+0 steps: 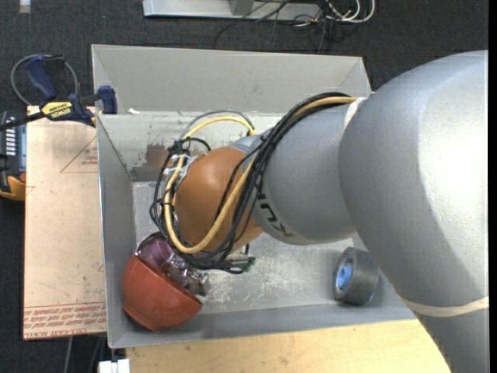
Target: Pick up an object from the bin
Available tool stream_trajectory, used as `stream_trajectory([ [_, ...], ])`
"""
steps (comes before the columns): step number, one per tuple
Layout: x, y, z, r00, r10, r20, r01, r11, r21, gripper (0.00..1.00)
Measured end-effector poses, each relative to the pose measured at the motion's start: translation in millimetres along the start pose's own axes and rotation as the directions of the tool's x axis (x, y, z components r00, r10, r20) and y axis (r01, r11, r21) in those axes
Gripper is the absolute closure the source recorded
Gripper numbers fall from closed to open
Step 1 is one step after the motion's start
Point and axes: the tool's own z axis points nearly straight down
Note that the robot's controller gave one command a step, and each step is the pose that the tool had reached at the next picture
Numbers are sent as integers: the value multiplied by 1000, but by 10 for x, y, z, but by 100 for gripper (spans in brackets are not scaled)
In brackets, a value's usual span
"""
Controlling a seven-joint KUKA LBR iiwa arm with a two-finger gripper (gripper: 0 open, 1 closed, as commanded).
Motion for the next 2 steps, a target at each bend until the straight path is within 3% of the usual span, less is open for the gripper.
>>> stream_trajectory([
  [2, 3, -24, -478, 1000, 4, -4, -4, 1000, -2, 100],
])
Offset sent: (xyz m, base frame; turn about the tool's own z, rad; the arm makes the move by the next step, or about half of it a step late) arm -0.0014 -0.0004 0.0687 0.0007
